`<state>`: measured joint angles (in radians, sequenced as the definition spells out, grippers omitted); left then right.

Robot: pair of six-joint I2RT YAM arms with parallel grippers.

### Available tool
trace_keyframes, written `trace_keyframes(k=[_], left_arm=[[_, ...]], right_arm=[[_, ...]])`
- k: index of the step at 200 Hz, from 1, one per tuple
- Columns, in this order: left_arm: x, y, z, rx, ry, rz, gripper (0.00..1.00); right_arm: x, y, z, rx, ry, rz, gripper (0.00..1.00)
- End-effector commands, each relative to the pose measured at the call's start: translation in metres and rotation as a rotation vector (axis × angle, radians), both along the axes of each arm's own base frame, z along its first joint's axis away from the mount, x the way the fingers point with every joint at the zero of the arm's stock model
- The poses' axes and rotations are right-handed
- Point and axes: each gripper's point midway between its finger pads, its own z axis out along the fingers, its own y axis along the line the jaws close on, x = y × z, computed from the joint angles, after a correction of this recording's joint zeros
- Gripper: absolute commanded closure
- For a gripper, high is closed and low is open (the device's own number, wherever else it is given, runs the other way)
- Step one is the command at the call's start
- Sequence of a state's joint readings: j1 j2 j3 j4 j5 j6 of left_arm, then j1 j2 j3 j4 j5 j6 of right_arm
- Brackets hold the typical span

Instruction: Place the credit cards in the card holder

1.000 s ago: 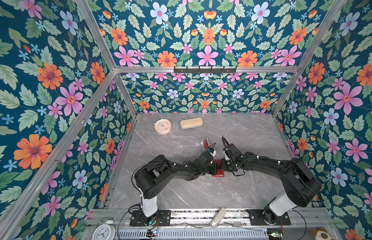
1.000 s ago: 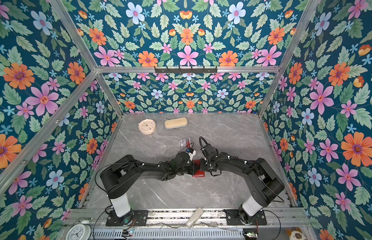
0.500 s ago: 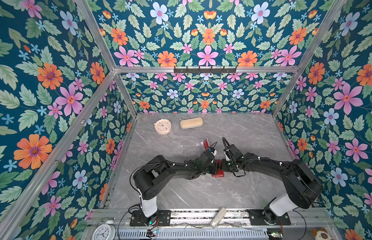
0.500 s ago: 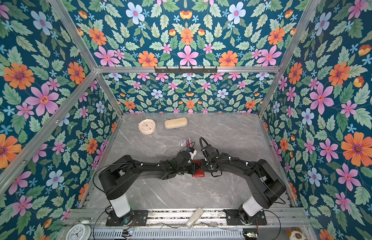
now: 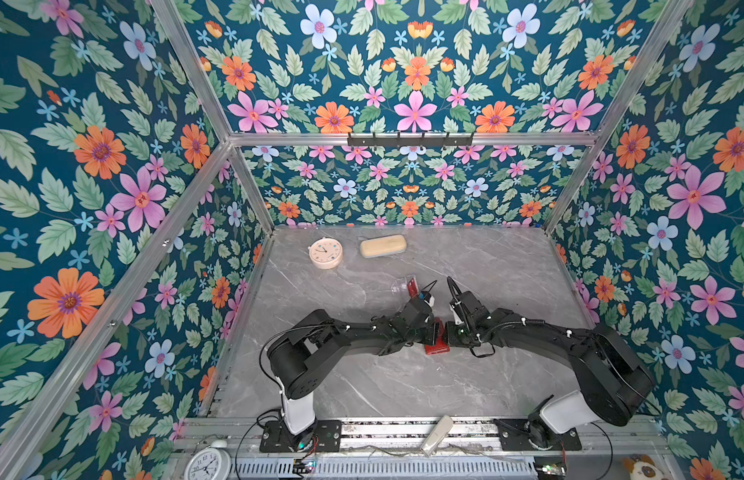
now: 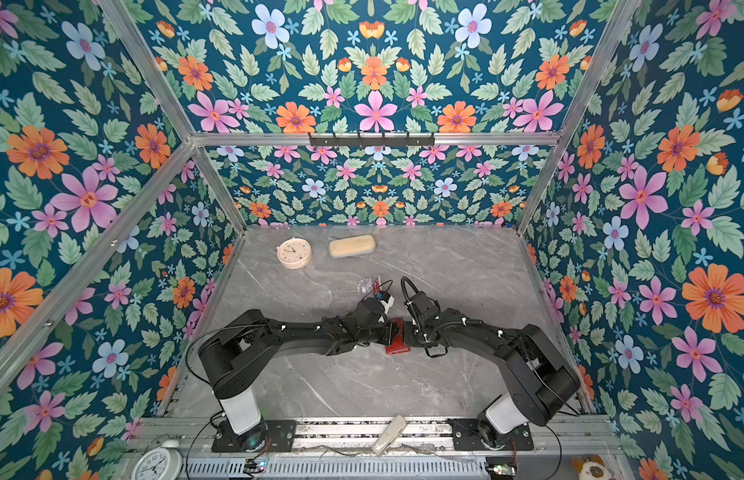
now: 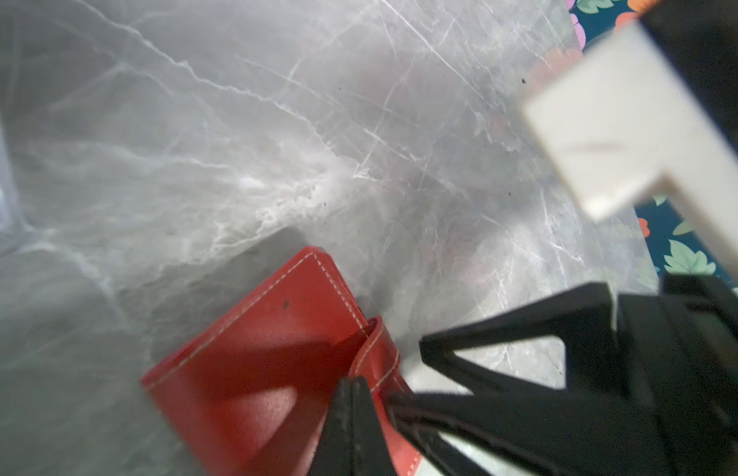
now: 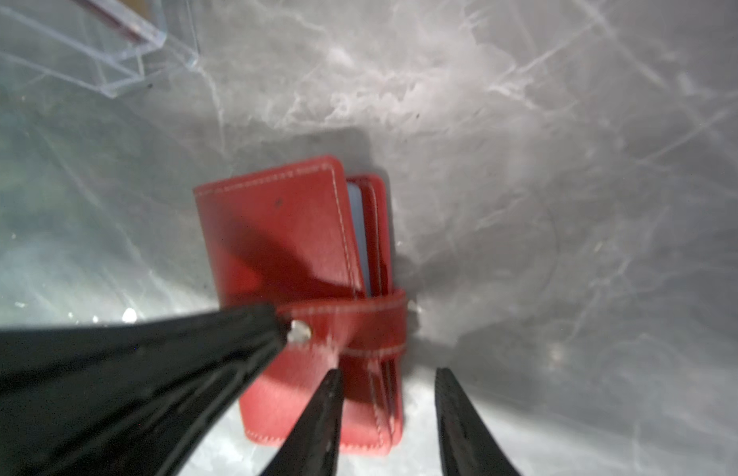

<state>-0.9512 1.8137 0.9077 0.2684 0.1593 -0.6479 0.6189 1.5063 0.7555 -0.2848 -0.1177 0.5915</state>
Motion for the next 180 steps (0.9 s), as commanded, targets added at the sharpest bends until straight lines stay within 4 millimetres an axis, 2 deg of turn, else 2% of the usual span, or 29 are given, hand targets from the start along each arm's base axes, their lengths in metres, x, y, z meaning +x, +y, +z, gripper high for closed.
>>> trace_keyframes(k=[1, 76, 118, 180], left_arm=[[0.003, 0.001, 0.002, 0.014, -0.017, -0.001, 1.0], [0.003, 0.002, -0.001, 0.032, -0.008, 0.005, 1.0], [0.002, 0.002, -0.001, 0.028, 0.002, 0.006, 1.0], [0.001, 0.005, -0.004, 0.039, 0.007, 0.014, 1.0]], right_arm=[[-0.005, 0.0, 0.0, -0.003, 0.006, 0.026, 0.6], [-0.007, -0.011, -0.018, -0.091, 0.065, -0.005, 0.63], [-0.007, -0.019, -0.024, -0.141, 0.083, -0.027, 0.64], [-0.006, -0.019, -0.027, -0.154, 0.09, -0.031, 0.64]])
